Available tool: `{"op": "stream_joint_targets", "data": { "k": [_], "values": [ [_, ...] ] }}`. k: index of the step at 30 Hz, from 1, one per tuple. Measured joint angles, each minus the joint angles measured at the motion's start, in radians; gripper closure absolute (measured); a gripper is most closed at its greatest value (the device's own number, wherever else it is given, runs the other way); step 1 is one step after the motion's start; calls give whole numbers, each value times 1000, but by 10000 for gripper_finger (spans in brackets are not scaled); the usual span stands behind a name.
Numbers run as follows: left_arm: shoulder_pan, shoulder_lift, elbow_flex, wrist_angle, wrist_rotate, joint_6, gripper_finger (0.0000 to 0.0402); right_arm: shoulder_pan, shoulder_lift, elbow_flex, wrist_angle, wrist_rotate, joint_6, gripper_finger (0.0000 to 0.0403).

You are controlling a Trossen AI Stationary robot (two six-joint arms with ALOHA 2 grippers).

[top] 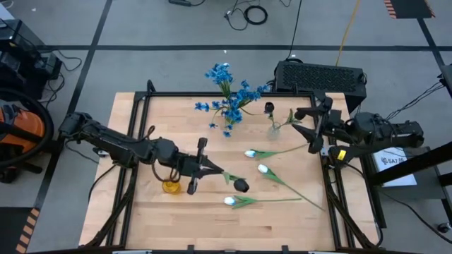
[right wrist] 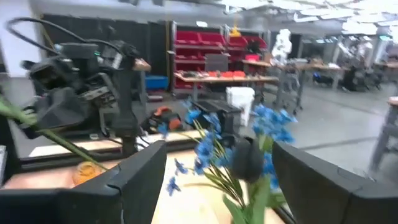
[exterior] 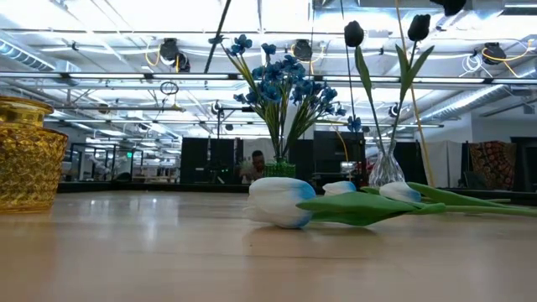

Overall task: Sort flowers into vase by color
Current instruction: Put the black tulip into the transparent vase

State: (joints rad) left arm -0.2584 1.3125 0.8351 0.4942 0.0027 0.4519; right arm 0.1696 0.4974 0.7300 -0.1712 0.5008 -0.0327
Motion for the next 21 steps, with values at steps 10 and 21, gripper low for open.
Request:
{"op": "stream_joint_targets", "data": {
  "k": [10, 21],
  "values": [
    [11, 34, 113, 39, -35, 1, 389, 153, 79, 0, 170, -63, -183, 120],
    [68, 220, 276, 172, -37, 1, 389, 226, 339, 65, 404, -51, -251, 120]
  ]
}}
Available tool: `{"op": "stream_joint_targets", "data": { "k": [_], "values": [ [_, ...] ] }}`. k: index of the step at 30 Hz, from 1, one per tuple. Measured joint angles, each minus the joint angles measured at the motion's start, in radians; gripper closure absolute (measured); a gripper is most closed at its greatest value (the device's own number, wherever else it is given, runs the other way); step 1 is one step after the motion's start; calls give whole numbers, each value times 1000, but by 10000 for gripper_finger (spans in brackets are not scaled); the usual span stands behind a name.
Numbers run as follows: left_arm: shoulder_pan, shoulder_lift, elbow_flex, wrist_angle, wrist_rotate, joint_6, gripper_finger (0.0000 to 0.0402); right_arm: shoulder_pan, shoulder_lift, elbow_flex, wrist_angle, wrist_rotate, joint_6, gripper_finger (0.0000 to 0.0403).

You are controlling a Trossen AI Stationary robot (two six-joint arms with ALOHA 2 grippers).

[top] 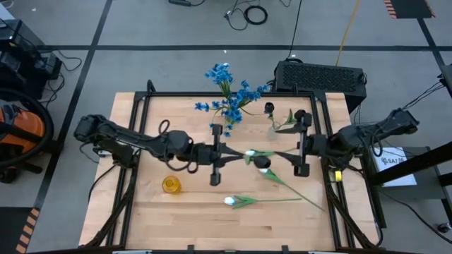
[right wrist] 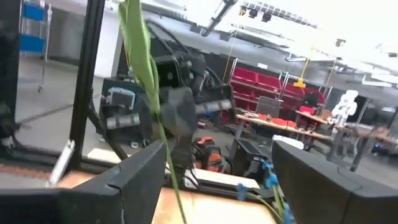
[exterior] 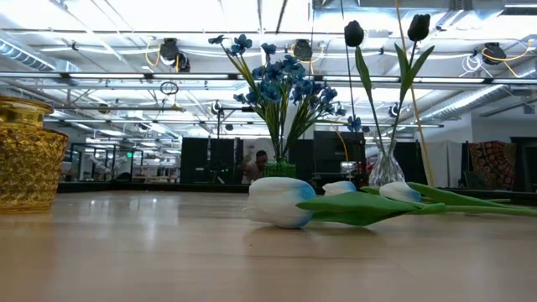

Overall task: Sort flowers into vase by color
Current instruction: Put the black tulip into the transparent vase

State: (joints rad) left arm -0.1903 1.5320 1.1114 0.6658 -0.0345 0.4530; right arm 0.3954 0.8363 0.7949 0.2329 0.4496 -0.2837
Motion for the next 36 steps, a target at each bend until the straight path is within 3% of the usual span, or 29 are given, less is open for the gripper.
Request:
{"op": "stream_joint_targets", "data": {
  "k": [12, 25, 29, 36],
  "values": [
    [10, 106, 84, 67, 4, -1, 389, 0, 250, 167, -68, -13, 100, 120],
    [10, 104, 84, -2, 5, -3, 389, 2, 274, 182, -33, -65, 118, 125],
    [10, 104, 84, -2, 5, -3, 389, 2, 279, 182, -27, -65, 124, 157],
    [10, 104, 83, -2, 5, -4, 389, 2, 308, 181, -11, -64, 119, 253]
  ]
}}
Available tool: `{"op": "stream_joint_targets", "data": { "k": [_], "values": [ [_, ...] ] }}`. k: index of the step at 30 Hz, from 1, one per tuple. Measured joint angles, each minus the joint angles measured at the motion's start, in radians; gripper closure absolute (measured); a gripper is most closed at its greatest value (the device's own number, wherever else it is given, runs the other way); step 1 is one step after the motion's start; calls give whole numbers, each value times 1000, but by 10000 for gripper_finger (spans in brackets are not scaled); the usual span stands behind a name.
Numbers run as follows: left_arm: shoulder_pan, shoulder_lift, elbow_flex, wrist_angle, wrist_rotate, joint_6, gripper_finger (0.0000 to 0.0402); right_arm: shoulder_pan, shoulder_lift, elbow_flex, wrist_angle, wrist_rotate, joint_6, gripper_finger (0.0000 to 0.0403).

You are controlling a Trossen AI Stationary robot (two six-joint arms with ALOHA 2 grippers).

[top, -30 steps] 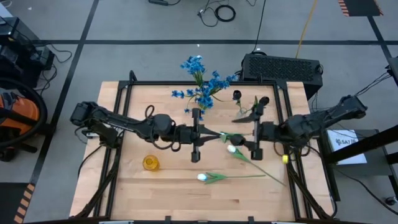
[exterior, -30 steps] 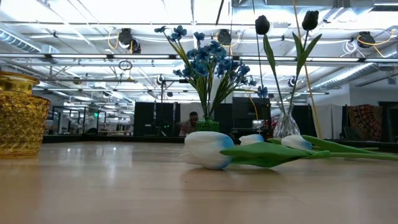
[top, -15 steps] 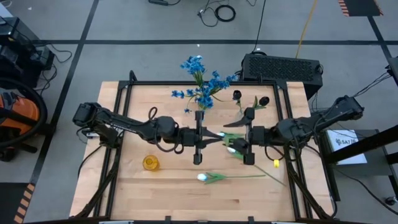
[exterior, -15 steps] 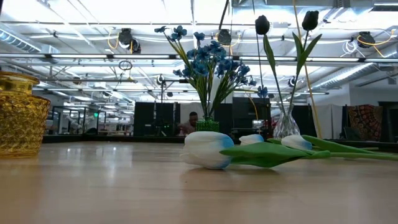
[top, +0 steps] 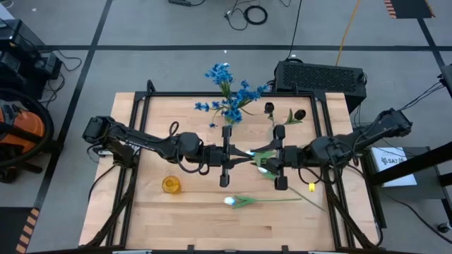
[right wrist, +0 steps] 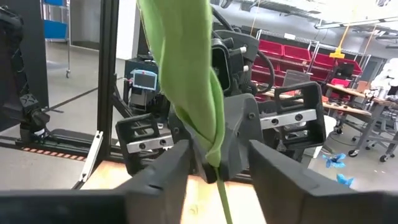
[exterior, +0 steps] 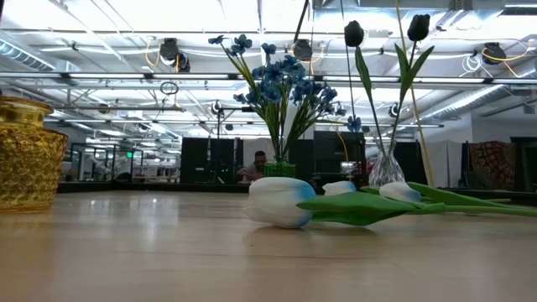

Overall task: Sort flowers into vase by color
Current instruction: Put the black tulip into the transparent vase

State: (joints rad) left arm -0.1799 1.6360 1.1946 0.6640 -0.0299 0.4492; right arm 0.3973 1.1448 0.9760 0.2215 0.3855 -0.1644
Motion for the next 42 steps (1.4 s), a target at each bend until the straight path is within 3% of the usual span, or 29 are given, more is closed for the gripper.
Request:
{"op": "stream_joint_targets", "data": {
  "k": [11, 19, 24, 29, 32, 37, 42],
  "values": [
    [1, -1, 0, -9, -1, -25, 356, -1, -1, 0, -1, 2, -4, 361],
    [1, -2, 0, -42, -1, -26, 343, -1, -2, -1, -7, 2, -4, 369],
    [1, -2, -1, -53, -8, -51, 285, -2, -5, -1, -13, 9, -4, 380],
    [-4, -1, -1, -57, -62, -51, 211, -3, -21, -1, -36, 24, -3, 396],
    [-12, -6, -2, -64, -155, -51, 181, 1, -45, -1, -83, 10, 10, 399],
    [-45, -65, -2, -187, -380, -71, 154, 4, -124, -1, -216, 68, 42, 400],
    [-72, -135, -2, -341, -444, -154, 148, 4, -191, -1, -408, 214, 67, 400]
  ]
}}
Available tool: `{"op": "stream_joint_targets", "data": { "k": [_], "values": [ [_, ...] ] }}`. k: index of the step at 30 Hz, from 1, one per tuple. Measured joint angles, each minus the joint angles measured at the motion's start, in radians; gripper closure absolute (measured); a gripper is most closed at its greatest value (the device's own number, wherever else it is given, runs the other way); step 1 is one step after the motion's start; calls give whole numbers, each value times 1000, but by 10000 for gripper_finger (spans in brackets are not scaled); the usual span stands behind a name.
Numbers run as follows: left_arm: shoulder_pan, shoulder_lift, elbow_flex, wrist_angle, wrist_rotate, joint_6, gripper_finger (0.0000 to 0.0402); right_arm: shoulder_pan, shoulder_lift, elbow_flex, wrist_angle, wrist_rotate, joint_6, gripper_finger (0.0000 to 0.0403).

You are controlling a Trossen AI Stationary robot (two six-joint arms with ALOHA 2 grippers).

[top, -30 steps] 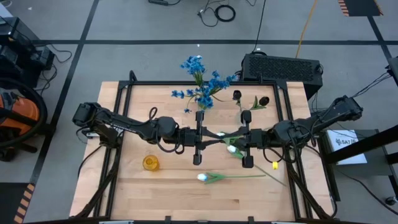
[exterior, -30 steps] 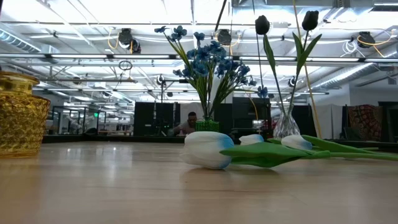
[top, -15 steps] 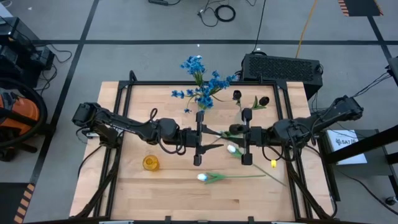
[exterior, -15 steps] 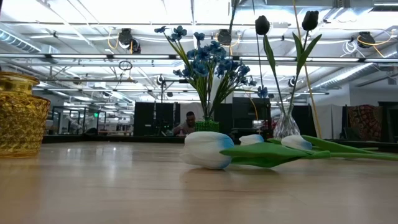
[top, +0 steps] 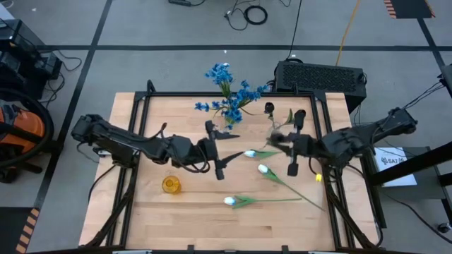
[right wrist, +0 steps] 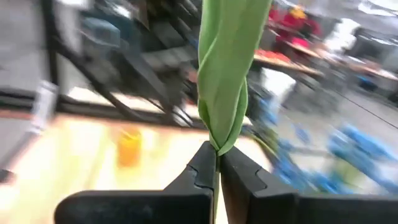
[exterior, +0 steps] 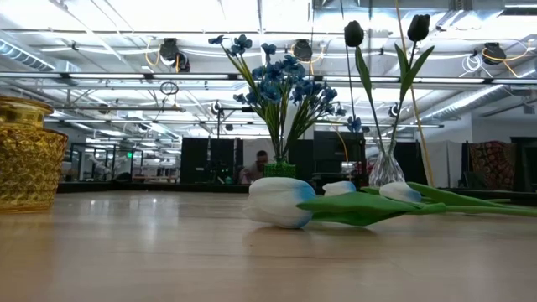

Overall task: Sort flowers into vase by color
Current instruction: Put the black tulip into the transparent vase

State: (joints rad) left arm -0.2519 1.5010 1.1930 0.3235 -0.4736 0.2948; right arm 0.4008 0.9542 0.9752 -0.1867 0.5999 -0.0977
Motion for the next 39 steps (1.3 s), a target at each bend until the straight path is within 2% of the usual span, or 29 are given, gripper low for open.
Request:
{"op": "stream_joint_targets", "data": {
  "k": [4, 8, 21, 26, 39],
  "values": [
    [-16, -31, 0, -76, -2, -28, 148, -11, -17, 0, -132, 169, 33, 400],
    [-23, -32, 0, -106, -2, -27, 148, -42, -16, -2, -202, 229, 63, 399],
    [-25, -32, 0, -126, -1, -26, 148, -209, -19, -106, -160, 234, 80, 397],
    [-25, -32, 0, -126, -1, -25, 148, -234, -19, -109, -153, 204, 106, 397],
    [-25, -32, 0, -123, 1, -25, 148, -246, -19, -109, -138, 209, 119, 397]
  ]
}}
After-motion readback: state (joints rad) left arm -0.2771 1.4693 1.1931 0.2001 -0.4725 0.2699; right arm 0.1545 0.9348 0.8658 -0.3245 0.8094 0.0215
